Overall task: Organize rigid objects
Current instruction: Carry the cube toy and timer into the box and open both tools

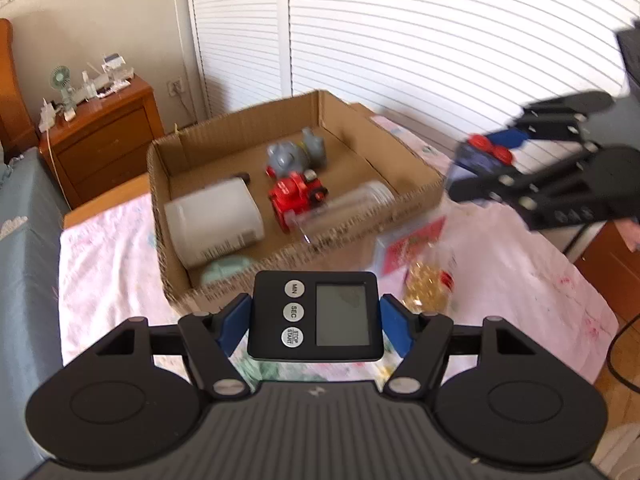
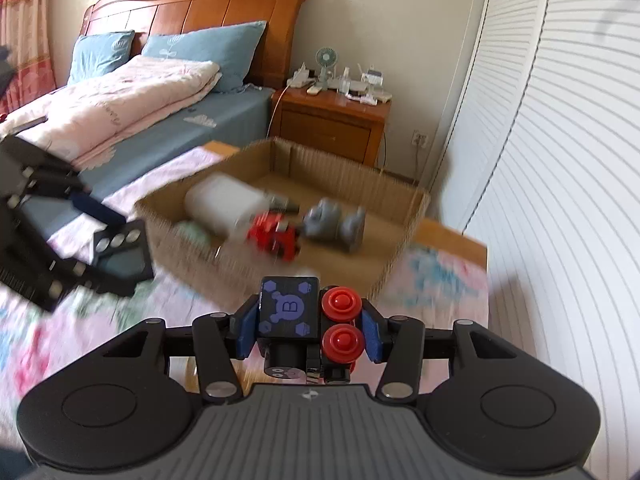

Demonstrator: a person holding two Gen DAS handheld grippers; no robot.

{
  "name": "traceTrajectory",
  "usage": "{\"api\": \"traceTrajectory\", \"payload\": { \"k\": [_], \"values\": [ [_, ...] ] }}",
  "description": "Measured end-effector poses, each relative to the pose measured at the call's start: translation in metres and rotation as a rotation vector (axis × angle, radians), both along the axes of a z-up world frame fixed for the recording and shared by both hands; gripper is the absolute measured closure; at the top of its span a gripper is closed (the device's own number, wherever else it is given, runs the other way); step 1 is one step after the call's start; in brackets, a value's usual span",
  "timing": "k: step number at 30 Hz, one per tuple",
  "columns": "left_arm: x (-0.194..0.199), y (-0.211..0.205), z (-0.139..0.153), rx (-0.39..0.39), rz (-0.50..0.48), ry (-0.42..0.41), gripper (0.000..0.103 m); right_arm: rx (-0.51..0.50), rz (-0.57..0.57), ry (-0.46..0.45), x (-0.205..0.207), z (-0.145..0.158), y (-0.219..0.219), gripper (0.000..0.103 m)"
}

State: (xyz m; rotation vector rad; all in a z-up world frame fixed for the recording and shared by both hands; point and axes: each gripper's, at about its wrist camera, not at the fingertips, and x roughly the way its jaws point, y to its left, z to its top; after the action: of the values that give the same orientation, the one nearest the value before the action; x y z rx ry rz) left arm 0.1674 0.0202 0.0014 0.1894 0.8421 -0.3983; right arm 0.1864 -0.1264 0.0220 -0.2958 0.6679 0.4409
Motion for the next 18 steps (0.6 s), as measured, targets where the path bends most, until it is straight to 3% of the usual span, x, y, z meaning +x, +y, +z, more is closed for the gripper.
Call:
{"api": "traceTrajectory", "payload": {
  "k": [7, 8, 9, 11, 14, 18],
  "values": [
    [0.022, 0.005, 0.009, 0.012, 0.036, -0.026, 0.034, 0.011, -0.049, 0.018, 0.063, 0.003, 0.020, 0.047],
    [0.025, 0.006, 0.009, 0.012, 0.040, -0.027, 0.034, 0.013, -0.066, 0.010, 0.071, 0.001, 0.021, 0.042],
    [0.028, 0.006, 0.009, 0.013, 0.044, -0.027, 0.034, 0.013, -0.096, -0.002, 0.075, 0.000, 0.022, 0.024],
    [0.032, 0.008, 0.009, 0.014, 0.052, -0.030, 0.034, 0.032, -0.134, 0.010, 0.081, -0.003, 0.020, 0.002],
    [0.039, 0.011, 0.009, 0.019, 0.060, -0.028, 0.034, 0.105, -0.140, 0.032, 0.077, -0.004, 0.013, 0.000],
    [0.052, 0.010, 0.011, 0.021, 0.070, -0.023, 0.034, 0.102, -0.158, 0.061, 0.070, -0.004, 0.011, 0.000]
  ]
}}
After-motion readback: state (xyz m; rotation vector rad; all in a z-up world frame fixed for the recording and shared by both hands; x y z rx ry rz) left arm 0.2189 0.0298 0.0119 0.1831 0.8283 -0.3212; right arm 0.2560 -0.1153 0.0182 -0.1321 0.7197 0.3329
